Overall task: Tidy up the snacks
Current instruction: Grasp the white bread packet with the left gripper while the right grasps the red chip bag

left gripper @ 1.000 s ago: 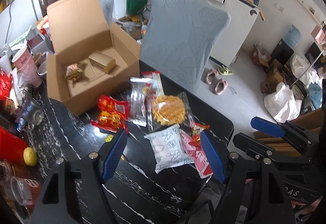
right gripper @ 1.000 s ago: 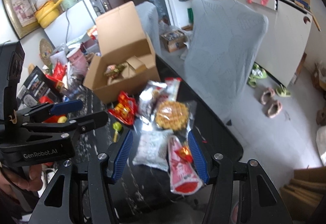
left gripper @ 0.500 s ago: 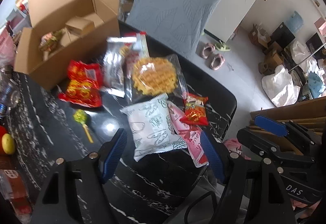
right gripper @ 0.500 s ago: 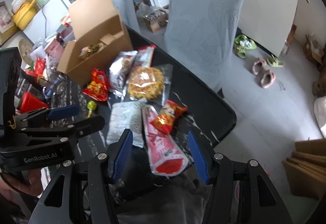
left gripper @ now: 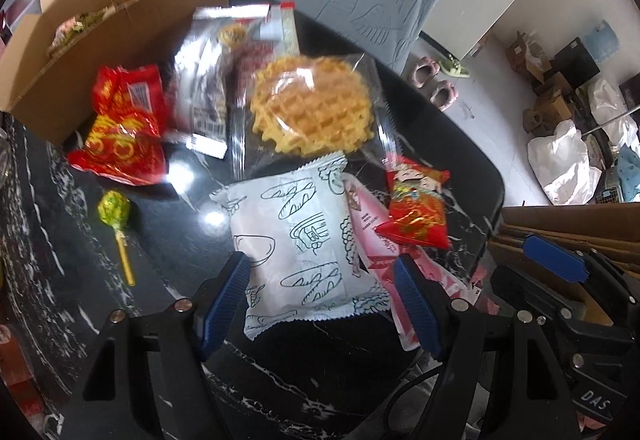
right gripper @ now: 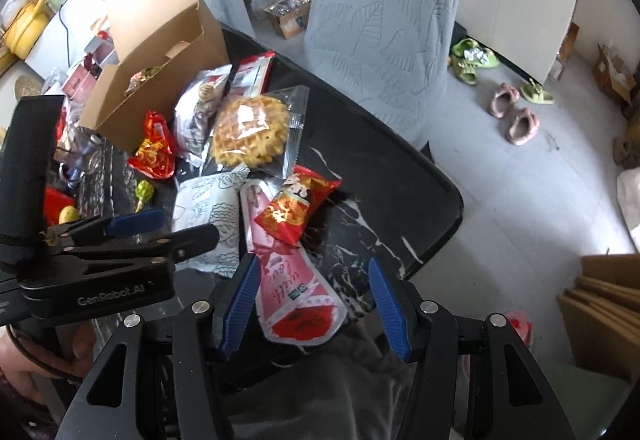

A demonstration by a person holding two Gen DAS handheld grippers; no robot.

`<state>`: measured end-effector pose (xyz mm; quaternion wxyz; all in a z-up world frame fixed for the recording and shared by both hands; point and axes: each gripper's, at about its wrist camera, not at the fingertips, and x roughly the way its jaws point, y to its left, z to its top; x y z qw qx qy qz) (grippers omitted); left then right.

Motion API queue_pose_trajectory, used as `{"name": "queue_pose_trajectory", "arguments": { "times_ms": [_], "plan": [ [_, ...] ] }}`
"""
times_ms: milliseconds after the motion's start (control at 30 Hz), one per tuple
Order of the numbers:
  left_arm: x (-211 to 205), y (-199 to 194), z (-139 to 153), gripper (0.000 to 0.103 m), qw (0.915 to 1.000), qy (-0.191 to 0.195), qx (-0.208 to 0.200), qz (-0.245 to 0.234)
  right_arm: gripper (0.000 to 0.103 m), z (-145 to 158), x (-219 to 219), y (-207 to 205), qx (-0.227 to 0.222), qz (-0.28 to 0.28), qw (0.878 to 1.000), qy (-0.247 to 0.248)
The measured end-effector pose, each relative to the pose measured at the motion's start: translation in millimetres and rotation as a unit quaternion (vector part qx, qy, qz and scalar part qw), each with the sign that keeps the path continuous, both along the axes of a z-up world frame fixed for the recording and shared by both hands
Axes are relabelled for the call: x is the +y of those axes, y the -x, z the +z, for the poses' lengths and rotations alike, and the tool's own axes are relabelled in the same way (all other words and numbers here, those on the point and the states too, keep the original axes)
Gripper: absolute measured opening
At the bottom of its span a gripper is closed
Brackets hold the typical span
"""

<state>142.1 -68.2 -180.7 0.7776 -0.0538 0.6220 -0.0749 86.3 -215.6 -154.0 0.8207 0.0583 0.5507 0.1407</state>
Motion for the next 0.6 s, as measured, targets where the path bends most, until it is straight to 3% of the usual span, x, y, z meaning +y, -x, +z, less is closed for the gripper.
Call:
{"name": "queue_pose_trajectory", "arguments": {
  "times_ms": [133,400,600],
  "plan": [
    [2,-5,-9,0.074,0.9998,-0.019,0.003,0.006,0.056,-6,1,-7,0.007,0.005,1.0,-0.001],
    [12,-13,-36,0.074,0.9989,-0.003,0.04,0.024,0.056,-19,13,-27,0.025,0.021,0.999,-0.004],
    [8,-15,-37,0.073,0.9993,-0.014,0.027,0.022,0.056,-30,19,-41,0.042,0.024,0.999,-0.005]
  ]
}}
